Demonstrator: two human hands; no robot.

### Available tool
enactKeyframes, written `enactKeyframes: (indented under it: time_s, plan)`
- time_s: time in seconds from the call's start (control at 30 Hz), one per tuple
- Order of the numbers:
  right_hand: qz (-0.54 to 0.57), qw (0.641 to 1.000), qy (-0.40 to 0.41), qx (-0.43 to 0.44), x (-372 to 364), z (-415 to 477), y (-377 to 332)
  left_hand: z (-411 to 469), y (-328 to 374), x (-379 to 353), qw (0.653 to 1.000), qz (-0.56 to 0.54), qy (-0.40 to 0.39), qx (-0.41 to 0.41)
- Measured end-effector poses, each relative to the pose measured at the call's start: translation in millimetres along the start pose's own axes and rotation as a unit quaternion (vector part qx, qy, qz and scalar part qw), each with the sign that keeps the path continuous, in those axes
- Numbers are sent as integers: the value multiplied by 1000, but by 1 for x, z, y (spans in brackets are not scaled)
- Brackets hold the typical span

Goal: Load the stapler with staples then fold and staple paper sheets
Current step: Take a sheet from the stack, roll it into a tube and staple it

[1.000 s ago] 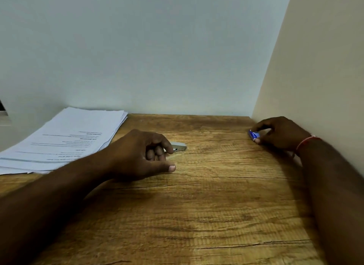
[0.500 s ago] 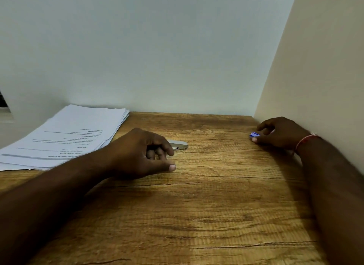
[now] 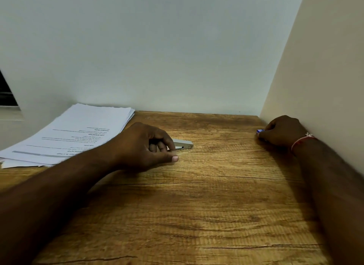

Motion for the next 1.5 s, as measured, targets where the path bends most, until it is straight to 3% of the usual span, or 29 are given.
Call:
enactKeyframes:
  time_s: [0.13,0.23,0.37,0.5,0.63,0.7,0.83,0.93,1.07,1.23,1.5]
  plan:
    - [-30,999,-11,-3,3,-2,-2,1,-5,14,999,-2,44,-9]
    - [-40,999,23,11,14,-9,-12,3,-10,23,996,-12,89,-13]
    - [25,983,102,149,22,-44,-64,5,-16,27,990,-15,137,-16]
    - [144,941,19,307,-18,-109,-135,5,-19,28,988,-11,154,-7]
    - [84,924,-59,367,-67,-138,-161,8,-27,51,986,46,160,15]
    - [80,918,-76,380,-73,-138,-163,7,-37,76,984,108,132,49]
    - [117,917,-78,374,-75,-130,-158,-16,-65,118,949,247,-25,194]
    - [131,914,-76,377,-79,-126,-158,-37,-73,132,928,238,-88,273]
    - [146,916,-73,367,-78,-121,-154,-53,-61,134,903,227,-188,312]
    - [155,926,-74,337,-74,-108,-142,-56,-52,131,887,259,-207,322]
    - [155,934,-62,316,-70,-97,-135,-55,-63,136,902,253,-184,297]
Point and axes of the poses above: each hand's wrist, its own z-axis towards the middle knuckle, its own x-axis out of the back of the hand, y = z × x, the point moved 3 cm from there along z, towards the middle knuckle, and after that the axes turned 3 degrees about z, right-handed, at the moved point
